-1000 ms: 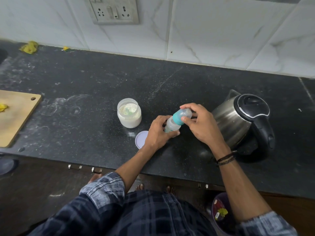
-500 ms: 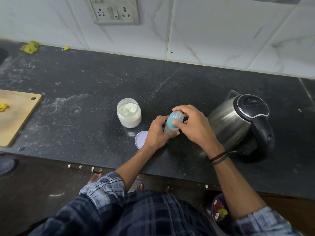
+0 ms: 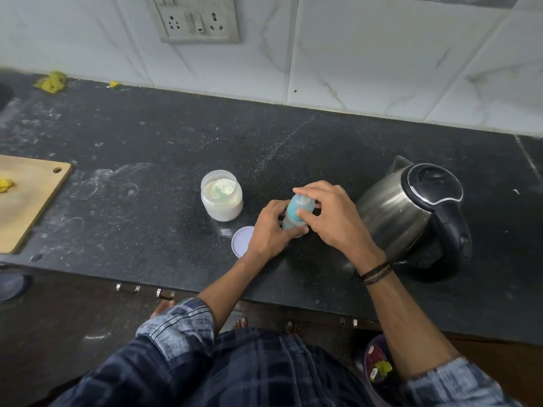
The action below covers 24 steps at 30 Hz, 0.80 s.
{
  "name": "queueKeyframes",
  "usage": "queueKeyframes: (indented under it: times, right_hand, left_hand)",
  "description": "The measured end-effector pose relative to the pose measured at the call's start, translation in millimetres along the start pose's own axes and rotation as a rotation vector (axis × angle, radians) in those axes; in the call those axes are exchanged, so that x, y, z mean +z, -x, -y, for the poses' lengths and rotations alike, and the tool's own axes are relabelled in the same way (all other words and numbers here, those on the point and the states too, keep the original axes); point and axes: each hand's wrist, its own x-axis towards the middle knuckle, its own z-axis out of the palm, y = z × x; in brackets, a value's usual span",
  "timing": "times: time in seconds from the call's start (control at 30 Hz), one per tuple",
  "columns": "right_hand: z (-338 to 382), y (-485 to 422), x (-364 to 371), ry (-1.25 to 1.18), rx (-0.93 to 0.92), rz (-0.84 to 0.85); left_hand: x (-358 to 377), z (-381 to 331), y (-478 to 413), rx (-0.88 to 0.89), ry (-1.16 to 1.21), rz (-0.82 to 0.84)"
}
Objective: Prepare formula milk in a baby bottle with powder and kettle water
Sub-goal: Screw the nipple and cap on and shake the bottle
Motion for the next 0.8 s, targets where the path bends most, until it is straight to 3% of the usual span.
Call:
queueKeyframes:
  times: [0.27,0.8]
  right_hand:
    - [-3,-4,0,-0.177,0.002,0.121]
    - [-2,-1,13,-0.077,0.126,-0.127]
  left_hand:
    - [2,2,0,0.006,0.005,-0.007]
    - [3,4,0,-0.002,-0.001,-0.012]
